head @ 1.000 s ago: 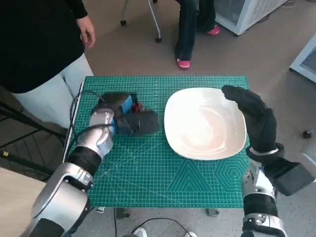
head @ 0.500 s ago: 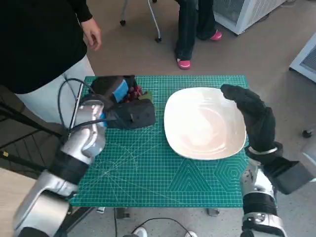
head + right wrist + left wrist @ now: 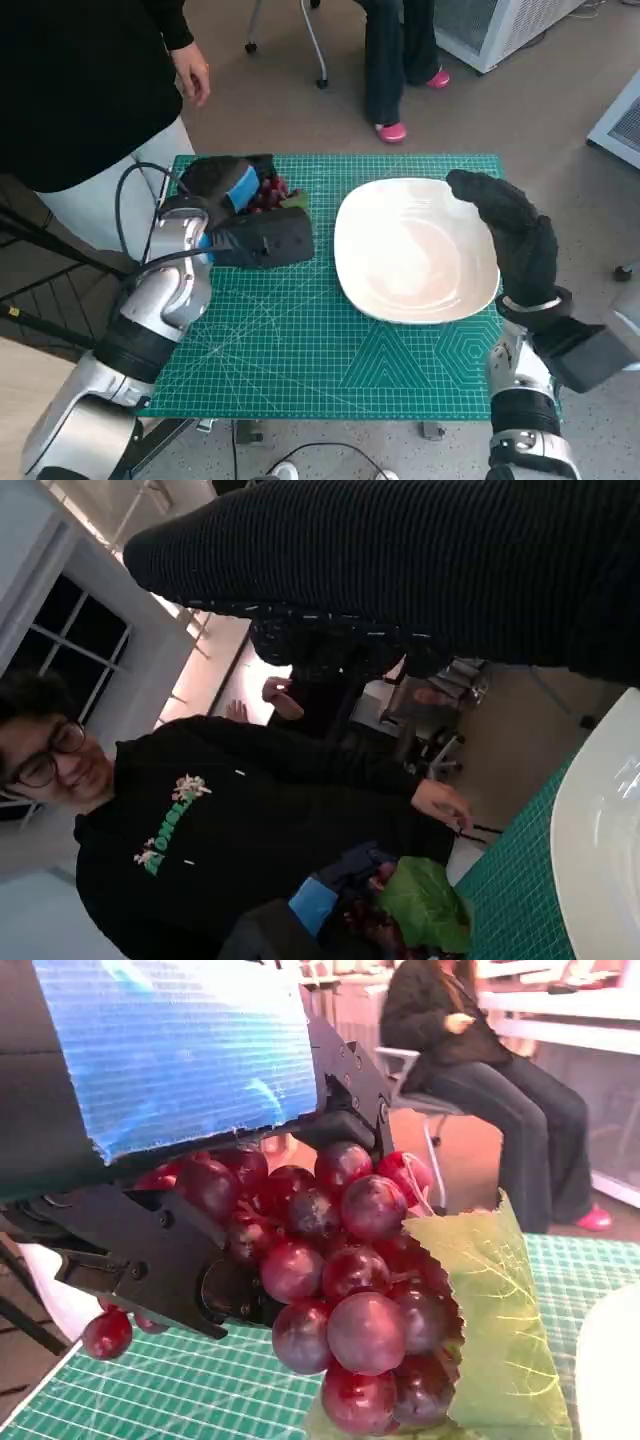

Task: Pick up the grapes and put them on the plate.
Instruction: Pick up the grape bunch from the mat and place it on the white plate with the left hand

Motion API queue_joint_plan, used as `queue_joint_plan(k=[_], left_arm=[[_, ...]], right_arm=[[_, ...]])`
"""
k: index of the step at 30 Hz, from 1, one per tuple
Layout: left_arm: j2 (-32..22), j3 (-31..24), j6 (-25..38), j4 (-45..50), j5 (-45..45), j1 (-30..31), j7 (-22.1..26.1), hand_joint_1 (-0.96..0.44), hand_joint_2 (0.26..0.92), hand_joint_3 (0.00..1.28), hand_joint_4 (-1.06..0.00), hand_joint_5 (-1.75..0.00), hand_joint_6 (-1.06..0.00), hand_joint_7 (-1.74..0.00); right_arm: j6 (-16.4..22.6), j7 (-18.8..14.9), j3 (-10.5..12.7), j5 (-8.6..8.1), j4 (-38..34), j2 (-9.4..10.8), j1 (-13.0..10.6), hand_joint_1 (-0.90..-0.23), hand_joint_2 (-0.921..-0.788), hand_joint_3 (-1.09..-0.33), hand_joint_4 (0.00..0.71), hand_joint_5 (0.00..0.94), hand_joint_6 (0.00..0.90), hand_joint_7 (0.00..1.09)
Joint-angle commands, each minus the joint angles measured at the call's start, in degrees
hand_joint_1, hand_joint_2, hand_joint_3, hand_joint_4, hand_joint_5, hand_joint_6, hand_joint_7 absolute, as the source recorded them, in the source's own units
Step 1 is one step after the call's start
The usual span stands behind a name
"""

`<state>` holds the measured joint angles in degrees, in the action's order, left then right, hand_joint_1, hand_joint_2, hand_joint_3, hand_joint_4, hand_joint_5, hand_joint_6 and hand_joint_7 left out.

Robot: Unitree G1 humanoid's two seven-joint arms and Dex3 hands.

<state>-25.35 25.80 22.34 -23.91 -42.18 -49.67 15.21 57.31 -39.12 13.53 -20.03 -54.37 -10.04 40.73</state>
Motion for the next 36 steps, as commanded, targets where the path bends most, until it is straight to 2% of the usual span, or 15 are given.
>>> queue_joint_plan(k=[1, 7, 13, 22, 36], left_arm=[[2.2, -0.7, -1.4, 2.6, 2.0, -1.5, 2.7, 0.0, 0.921, 0.13, -0.59, -1.36, -0.6, -1.09], [5.3, -0.9, -2.6, 2.4, 3.8, -3.6, 3.8, 0.0, 0.921, 0.11, -0.63, -1.36, -0.62, -1.04], [9.4, 0.1, -5.2, -1.7, 3.9, -5.8, 1.4, 0.0, 0.92, 0.11, -0.61, -1.41, -0.63, -1.0], [16.6, 2.9, -10.5, -14.6, 3.7, -11.7, -2.6, 0.0, 0.92, 0.08, -0.67, -1.33, -0.64, -1.01], [26.1, 4.0, -19.6, -34.1, 4.9, -20.6, -6.7, 0.0, 0.918, 0.1, -0.62, -1.41, -0.67, -0.95]], right_arm=[[-1.0, -0.7, 0.1, -0.26, -0.4, 0.0, -0.3, -0.483, -0.921, -0.528, 0.365, 0.002, 0.329, 0.0], [-1.2, -1.3, 0.4, -0.76, -0.1, -0.3, -0.5, -0.487, -0.921, -0.526, 0.366, 0.002, 0.33, 0.0], [-1.5, -1.8, 0.9, -1.32, 0.6, -0.9, -1.0, -0.493, -0.921, -0.523, 0.369, 0.003, 0.333, 0.0], [-1.6, -0.9, 1.7, -1.28, 2.9, -1.4, -2.4, -0.499, -0.921, -0.515, 0.375, 0.005, 0.342, 0.01], [-1.6, 1.5, 2.0, -0.67, 7.5, -1.9, -5.4, -0.496, -0.921, -0.514, 0.379, 0.004, 0.347, 0.01]])
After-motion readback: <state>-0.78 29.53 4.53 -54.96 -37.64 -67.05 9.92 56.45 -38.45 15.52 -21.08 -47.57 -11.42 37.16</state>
